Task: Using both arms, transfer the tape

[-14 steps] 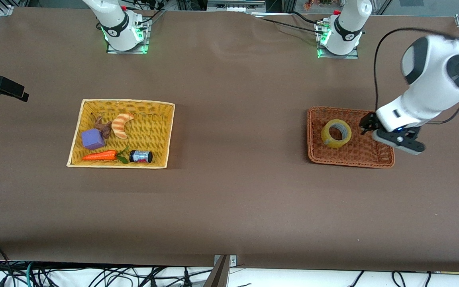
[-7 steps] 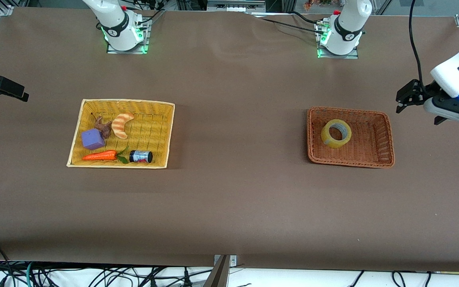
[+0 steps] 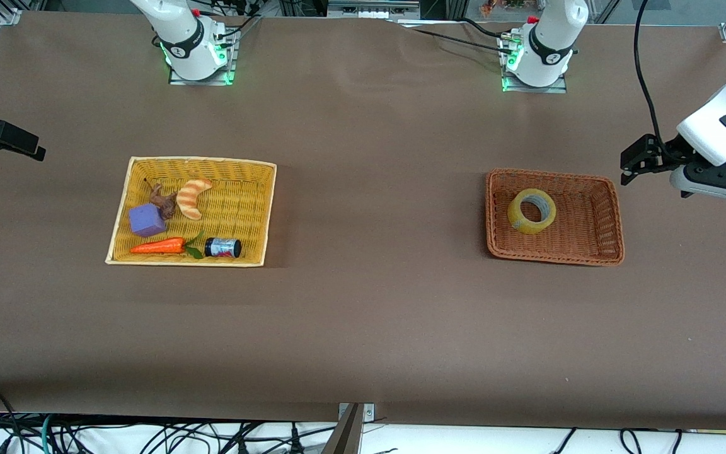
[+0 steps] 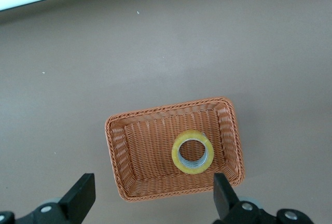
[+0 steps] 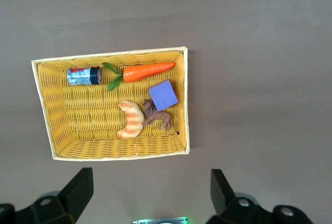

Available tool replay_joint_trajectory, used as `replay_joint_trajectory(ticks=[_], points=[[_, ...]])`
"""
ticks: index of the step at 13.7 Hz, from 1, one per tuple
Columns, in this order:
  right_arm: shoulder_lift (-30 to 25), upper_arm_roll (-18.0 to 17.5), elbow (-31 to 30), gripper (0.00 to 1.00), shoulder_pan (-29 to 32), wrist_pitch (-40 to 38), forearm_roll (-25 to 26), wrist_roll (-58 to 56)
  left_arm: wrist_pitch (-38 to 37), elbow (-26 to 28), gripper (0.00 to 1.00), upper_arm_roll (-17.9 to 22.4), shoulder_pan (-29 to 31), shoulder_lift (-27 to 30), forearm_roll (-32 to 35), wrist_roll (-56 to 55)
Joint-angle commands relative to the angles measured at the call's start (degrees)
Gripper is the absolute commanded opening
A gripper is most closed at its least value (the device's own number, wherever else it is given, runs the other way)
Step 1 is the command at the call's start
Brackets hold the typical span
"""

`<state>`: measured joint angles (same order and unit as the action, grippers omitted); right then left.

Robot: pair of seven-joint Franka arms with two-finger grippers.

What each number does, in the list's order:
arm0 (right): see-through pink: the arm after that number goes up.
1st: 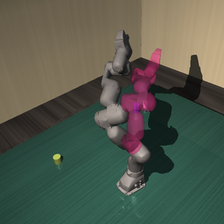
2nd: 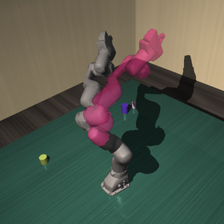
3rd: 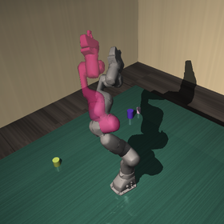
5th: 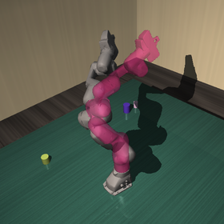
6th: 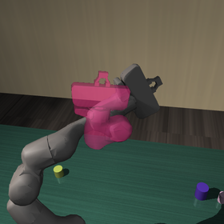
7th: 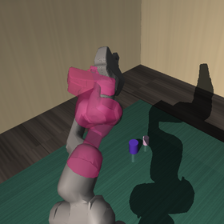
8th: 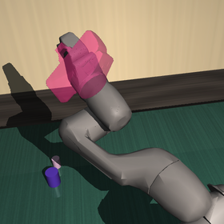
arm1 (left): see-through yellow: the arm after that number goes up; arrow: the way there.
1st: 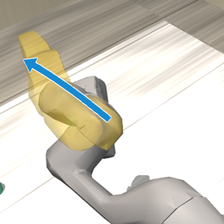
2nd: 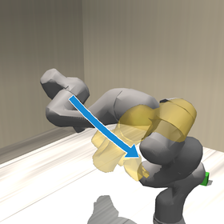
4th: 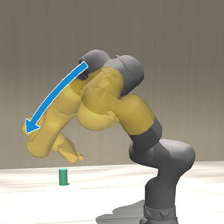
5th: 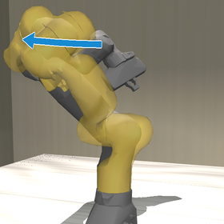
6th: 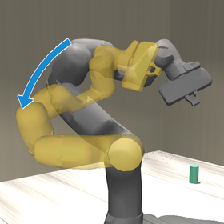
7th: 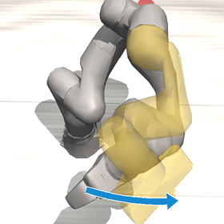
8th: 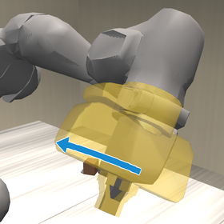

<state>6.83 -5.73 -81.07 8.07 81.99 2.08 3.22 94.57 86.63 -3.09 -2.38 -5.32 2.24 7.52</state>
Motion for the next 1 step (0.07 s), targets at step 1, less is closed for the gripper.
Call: replay_joint_trajectory(ticks=[1], points=[[0.6, -0.2, 1.7, 1.0, 0.1, -0.7, -0.8, -0.3, -1.4, -2.3, 1.0, -0.1, -0.3, -0.9, 0.6, -0.9]])
